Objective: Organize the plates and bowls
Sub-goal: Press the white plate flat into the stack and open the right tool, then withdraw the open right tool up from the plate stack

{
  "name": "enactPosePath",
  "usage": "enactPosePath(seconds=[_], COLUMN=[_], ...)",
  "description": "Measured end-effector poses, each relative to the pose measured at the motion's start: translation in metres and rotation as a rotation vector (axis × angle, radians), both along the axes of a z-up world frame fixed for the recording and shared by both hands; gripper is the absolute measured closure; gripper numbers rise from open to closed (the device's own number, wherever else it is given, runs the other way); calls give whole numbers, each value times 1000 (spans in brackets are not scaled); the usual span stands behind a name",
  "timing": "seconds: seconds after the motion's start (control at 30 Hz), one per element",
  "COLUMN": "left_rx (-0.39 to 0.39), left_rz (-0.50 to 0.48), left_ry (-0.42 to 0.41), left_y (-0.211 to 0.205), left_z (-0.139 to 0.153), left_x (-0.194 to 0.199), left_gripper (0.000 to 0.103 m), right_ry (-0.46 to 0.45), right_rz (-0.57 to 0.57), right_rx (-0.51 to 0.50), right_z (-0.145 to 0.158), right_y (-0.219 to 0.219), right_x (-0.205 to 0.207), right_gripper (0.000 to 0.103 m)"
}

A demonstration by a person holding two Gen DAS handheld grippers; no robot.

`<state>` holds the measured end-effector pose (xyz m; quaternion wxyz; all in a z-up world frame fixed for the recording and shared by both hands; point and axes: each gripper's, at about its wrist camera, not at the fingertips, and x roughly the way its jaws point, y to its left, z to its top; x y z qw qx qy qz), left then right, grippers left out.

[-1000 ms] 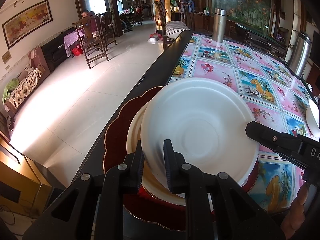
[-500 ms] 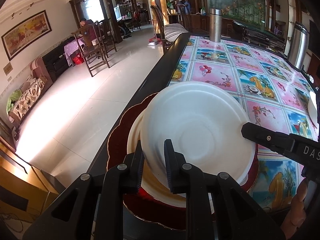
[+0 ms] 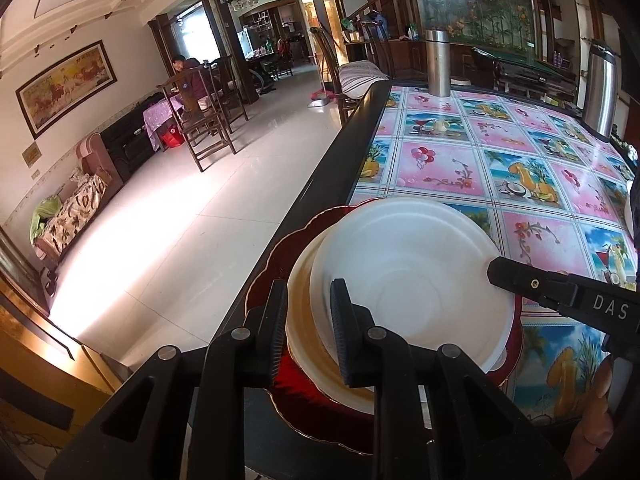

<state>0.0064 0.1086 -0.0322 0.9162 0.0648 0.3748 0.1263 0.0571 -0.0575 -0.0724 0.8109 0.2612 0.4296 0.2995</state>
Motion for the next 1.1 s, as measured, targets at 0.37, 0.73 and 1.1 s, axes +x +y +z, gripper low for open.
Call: enactPosePath(seconds=[0.37,0.73,1.1], left_rx=[27,60,114], left_rz=[26,5,-64], left_ry=[-46,-123,-151], left_y=[5,-14,-55], left_z=[13,30,40], left_x=[-5,-11,-17], left_gripper=[83,54,50], right_ry=[-46,-112,-134], right_rz=[0,-63,-115], right_rx=[-70,-57,-2], right_z=[7,25,37], right_y=[7,-19,-56], right_x=[-6,-14,-26], right_gripper=[75,65,64])
